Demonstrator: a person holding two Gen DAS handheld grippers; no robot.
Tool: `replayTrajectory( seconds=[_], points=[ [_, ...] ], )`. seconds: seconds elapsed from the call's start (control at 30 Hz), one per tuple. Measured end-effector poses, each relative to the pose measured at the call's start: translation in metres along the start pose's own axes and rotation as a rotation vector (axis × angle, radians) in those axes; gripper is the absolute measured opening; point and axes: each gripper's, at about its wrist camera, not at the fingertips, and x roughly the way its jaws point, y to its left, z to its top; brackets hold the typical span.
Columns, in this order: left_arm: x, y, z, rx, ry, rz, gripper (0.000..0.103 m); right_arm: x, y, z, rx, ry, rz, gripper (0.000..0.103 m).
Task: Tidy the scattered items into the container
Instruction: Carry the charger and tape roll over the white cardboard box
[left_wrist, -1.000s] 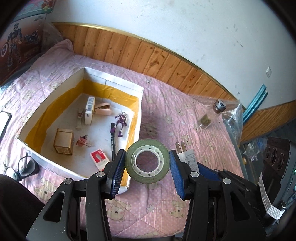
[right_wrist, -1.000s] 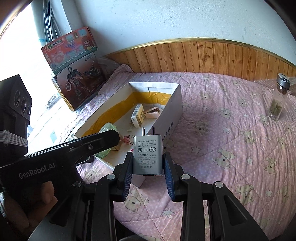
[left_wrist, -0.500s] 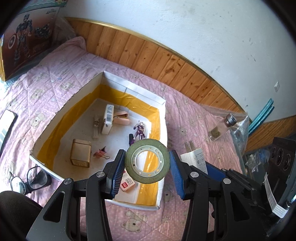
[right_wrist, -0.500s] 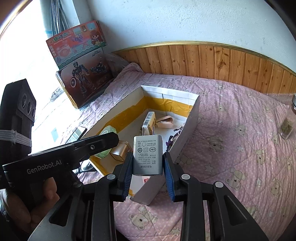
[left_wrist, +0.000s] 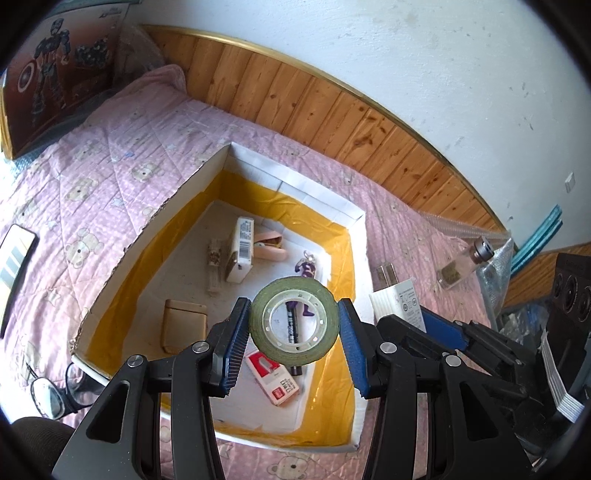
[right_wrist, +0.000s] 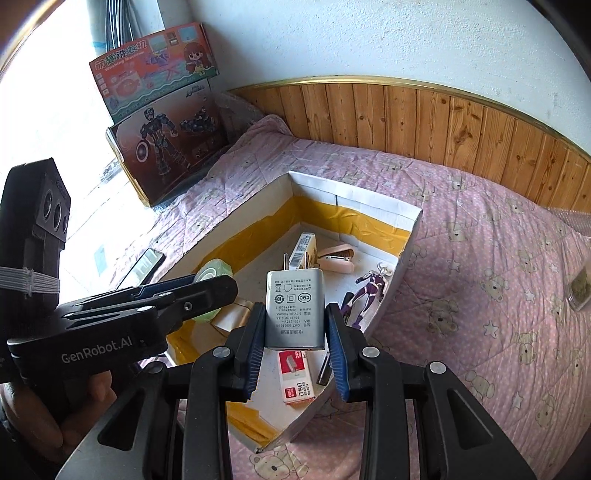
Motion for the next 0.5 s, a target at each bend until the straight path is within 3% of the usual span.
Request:
replayTrajectory(
  seconds=[0.5],
  points=[
    [0.040, 0.018, 0.003, -0.019, 0.098, 0.097, 0.049, 0.052, -0.002, 0.034, -0.039, 0.085, -0.016, 0.033]
  ],
)
